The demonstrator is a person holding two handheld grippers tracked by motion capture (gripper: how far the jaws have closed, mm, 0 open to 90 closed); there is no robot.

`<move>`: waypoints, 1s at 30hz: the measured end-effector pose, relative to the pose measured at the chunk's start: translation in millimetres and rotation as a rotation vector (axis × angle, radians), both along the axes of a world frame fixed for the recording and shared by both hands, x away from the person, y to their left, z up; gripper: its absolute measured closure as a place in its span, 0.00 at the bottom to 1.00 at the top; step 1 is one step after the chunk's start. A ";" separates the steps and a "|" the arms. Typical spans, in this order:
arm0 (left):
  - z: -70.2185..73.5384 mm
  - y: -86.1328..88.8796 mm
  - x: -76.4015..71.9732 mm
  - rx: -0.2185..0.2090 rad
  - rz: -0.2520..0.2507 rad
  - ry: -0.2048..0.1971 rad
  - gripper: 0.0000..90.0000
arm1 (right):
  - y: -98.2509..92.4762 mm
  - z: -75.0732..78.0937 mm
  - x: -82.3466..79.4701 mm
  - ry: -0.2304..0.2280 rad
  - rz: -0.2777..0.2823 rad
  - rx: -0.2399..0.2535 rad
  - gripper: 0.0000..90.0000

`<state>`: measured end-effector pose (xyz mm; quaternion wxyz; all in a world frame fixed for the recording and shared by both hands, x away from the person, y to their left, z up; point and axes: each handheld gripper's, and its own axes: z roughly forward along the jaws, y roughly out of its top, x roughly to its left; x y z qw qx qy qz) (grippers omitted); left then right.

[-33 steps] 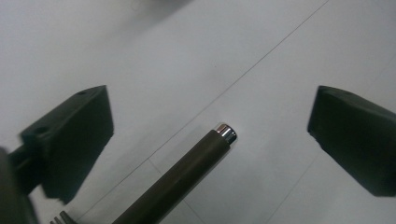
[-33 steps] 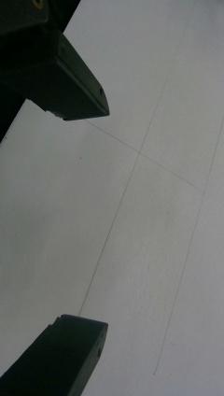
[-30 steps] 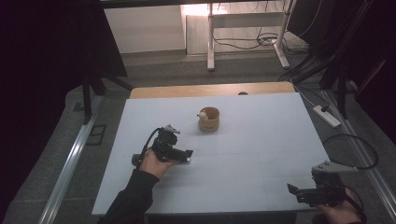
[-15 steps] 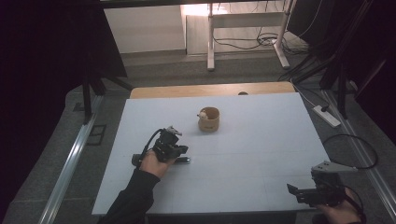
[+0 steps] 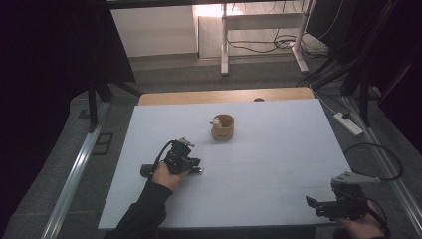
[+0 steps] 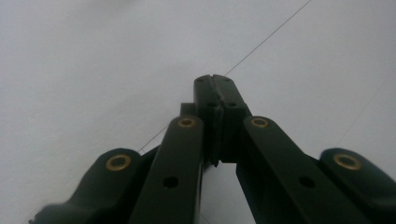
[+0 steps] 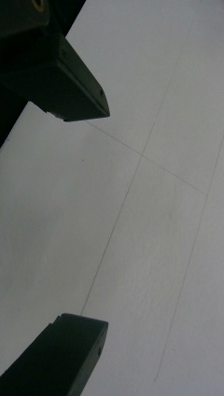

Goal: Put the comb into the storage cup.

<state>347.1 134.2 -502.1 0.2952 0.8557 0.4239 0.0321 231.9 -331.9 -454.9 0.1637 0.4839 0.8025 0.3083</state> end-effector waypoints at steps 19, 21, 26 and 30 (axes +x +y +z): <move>-12.9 -5.8 2.7 0.050 0.003 0.033 0.98 | 0.3 -0.1 0.1 0.001 0.003 -0.002 0.03; -12.8 -7.2 1.2 0.054 -0.004 0.038 0.98 | 0.2 -0.1 0.0 0.001 0.004 -0.001 0.03; -12.2 -9.7 -2.9 0.071 -0.021 0.044 0.98 | 0.1 0.0 -0.1 -0.001 0.005 0.001 0.03; -11.8 -10.0 -6.5 0.078 -0.034 0.055 0.98 | -0.1 0.1 -0.2 -0.003 0.007 0.001 0.03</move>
